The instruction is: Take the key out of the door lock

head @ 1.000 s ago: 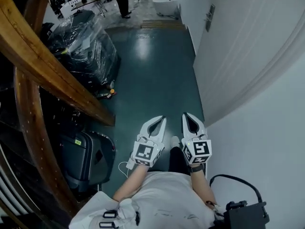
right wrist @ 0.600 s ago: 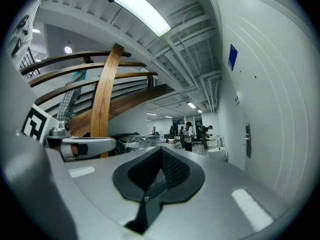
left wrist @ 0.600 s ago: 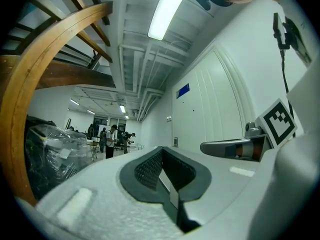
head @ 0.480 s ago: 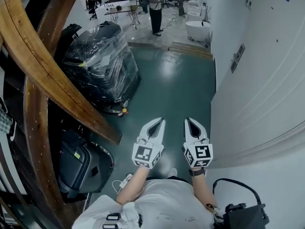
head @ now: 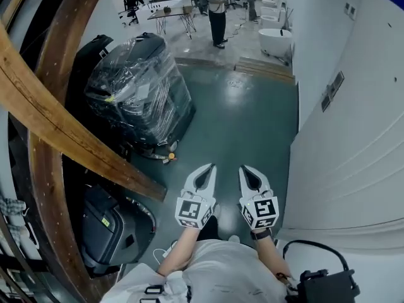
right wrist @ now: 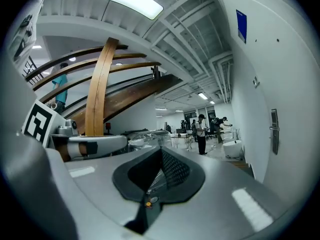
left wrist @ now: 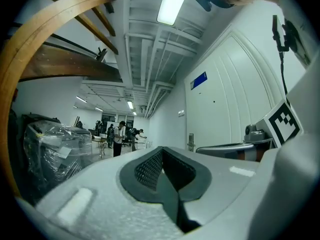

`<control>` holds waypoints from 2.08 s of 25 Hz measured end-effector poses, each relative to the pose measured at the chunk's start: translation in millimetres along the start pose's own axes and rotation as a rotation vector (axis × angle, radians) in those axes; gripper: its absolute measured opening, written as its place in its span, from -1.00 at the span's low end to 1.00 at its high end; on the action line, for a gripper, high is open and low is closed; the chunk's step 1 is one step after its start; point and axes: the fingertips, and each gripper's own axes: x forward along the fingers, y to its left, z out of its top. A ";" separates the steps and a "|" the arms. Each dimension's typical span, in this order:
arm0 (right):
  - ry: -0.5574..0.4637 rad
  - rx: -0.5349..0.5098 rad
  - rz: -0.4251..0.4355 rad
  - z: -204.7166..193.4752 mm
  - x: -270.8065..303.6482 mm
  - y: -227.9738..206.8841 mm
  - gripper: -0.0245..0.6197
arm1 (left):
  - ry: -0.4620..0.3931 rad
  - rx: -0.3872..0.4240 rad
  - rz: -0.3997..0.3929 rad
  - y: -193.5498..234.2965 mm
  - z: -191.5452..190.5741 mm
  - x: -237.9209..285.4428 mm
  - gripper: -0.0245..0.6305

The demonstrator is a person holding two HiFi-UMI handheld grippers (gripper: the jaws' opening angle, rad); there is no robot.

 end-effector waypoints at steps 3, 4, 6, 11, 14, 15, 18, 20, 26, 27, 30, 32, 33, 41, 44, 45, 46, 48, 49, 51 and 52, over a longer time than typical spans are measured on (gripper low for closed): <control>0.013 -0.004 -0.040 -6.3 37.9 -24.7 -0.91 | 0.002 -0.020 -0.043 21.1 -12.6 40.1 -0.93; 0.014 -0.007 -0.059 -7.1 51.5 -34.2 -0.91 | 0.000 -0.024 -0.064 28.0 -16.2 55.2 -0.93; 0.012 -0.024 -0.094 -2.0 80.8 -54.9 -0.91 | -0.009 -0.028 -0.110 42.3 -19.2 89.8 -0.93; -0.029 -0.031 -0.135 39.1 159.6 -87.6 -0.91 | -0.060 -0.007 -0.172 94.5 10.8 162.2 -0.92; -0.035 -0.029 -0.146 45.2 199.7 -96.1 -0.91 | -0.073 -0.010 -0.198 123.2 20.4 192.4 -0.93; -0.026 -0.031 -0.149 41.3 210.2 -97.2 -0.91 | -0.064 -0.022 -0.204 131.7 17.4 201.7 -0.93; 0.023 -0.021 -0.160 26.4 235.1 -110.6 -0.91 | -0.025 -0.060 -0.218 147.9 2.4 233.3 -0.93; 0.044 -0.018 -0.174 24.2 247.9 -129.5 -0.91 | -0.014 -0.072 -0.233 149.4 -2.6 254.7 -0.93; 0.048 -0.006 -0.234 12.6 292.6 -201.8 -0.91 | 0.007 -0.066 -0.247 159.3 -22.8 330.3 -0.93; 0.051 -0.002 -0.238 9.6 303.0 -216.5 -0.91 | 0.011 -0.061 -0.249 160.6 -25.8 346.0 -0.93; 0.046 0.015 -0.244 16.2 341.0 -272.4 -0.91 | 0.029 -0.035 -0.257 162.0 -28.0 399.7 -0.93; 0.006 0.006 -0.248 41.4 365.4 -314.0 -0.91 | 0.022 0.001 -0.262 162.4 -17.3 439.8 -0.93; -0.022 -0.010 -0.248 56.8 376.2 -332.7 -0.91 | 0.011 0.019 -0.259 163.8 -9.6 460.6 -0.93; -0.048 0.117 -0.303 53.7 397.1 -447.8 -0.91 | 0.005 -0.066 -0.369 119.6 -0.7 587.7 -0.93; -0.038 0.170 -0.361 40.7 387.2 -484.8 -0.91 | 0.047 -0.052 -0.433 95.5 -12.7 627.0 -0.93; -0.046 0.167 -0.392 42.1 380.3 -499.5 -0.91 | 0.054 -0.051 -0.456 86.7 -15.5 641.9 -0.93; -0.056 0.161 -0.427 44.3 373.2 -515.8 -0.91 | 0.058 -0.056 -0.483 77.1 -17.2 658.0 -0.92; -0.073 0.153 -0.505 46.8 358.3 -549.0 -0.91 | 0.064 -0.066 -0.549 55.2 -20.0 690.3 -0.93; -0.081 0.156 -0.551 45.8 348.9 -565.1 -0.91 | 0.071 -0.077 -0.593 41.4 -22.0 705.0 -0.92; -0.097 0.177 -0.661 41.3 323.6 -598.0 -0.91 | 0.087 -0.099 -0.711 4.6 -27.0 730.9 -0.93; -0.106 0.186 -0.726 39.6 308.8 -615.1 -0.91 | 0.093 -0.101 -0.783 -17.7 -29.3 742.9 -0.93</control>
